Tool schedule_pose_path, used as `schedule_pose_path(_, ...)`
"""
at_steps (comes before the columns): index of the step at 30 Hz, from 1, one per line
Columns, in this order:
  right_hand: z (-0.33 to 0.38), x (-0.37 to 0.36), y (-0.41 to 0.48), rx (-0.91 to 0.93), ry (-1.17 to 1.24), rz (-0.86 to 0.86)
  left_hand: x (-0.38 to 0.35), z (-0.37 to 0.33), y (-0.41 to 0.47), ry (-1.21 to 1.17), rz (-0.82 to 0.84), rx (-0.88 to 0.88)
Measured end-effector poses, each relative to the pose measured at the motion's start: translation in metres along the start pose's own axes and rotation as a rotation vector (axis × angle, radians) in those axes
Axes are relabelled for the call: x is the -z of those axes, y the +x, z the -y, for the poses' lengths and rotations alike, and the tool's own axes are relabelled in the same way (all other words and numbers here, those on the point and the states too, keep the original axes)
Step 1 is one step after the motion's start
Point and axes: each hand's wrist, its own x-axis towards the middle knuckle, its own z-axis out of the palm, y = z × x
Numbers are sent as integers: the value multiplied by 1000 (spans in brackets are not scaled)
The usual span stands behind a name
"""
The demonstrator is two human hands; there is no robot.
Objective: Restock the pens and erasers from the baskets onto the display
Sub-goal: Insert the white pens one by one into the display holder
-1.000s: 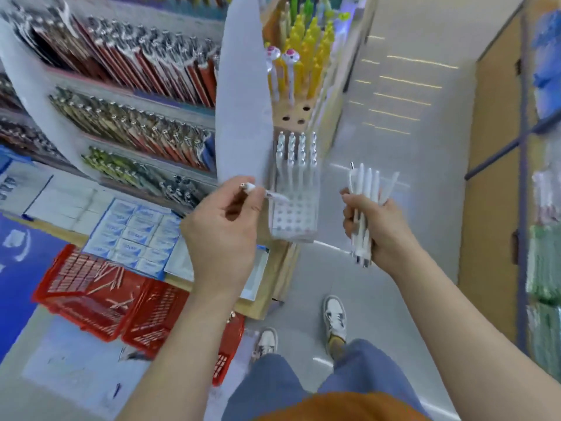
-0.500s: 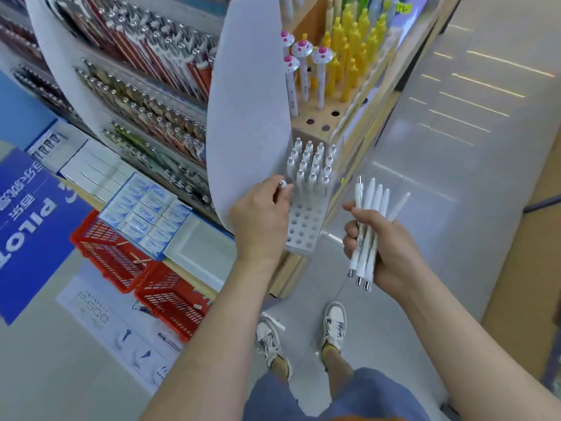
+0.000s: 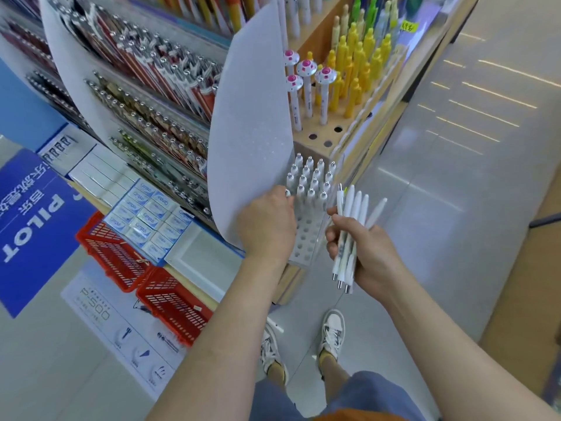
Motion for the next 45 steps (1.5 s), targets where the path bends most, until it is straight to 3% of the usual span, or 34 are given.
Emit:
schedule_pose_path(8, -1, 4, -3, 7, 11, -7, 17, -8, 1, -28, 76, 22)
schedule_pose_path(14, 0, -5, -6, 25, 53, -6, 31, -9, -29, -361, -113, -62)
schedule_pose_path(17, 4, -8, -12, 17, 40, 96, 36, -20, -42, -603, 146, -13)
schedule_pose_path(19, 8, -8, -16, 12, 22, 205, 43, -26, -44, -950, 337, 129)
schedule_pose_path(21, 12, -8, -20, 12, -19, 302, 53, -27, -43, -1256, 429, 273)
schedule_pose_path(22, 13, -7, -22, 13, -44, 335, 58, -28, -42, -1285, 446, 291)
schedule_pose_path(24, 14, -8, -24, 17, -102, 370, 66, -28, -42, -1277, 407, 289)
schedule_pose_path(28, 12, -5, -27, -35, -137, 362, 75, -23, -35, -1239, 114, 290)
schedule_pose_path(33, 10, 3, -23, 5, -124, 232, 88, -17, -40, -1177, -28, 194)
schedule_pose_path(37, 11, 4, -15, 20, -102, 33, 96, -6, -42, -1035, -265, 119)
schedule_pose_path(41, 14, 15, -10, -42, 15, -117, 91, 5, -40, -797, -291, -55)
schedule_pose_path(45, 11, 15, -7, -65, 43, -129, 58, 9, -38, -592, -285, -79)
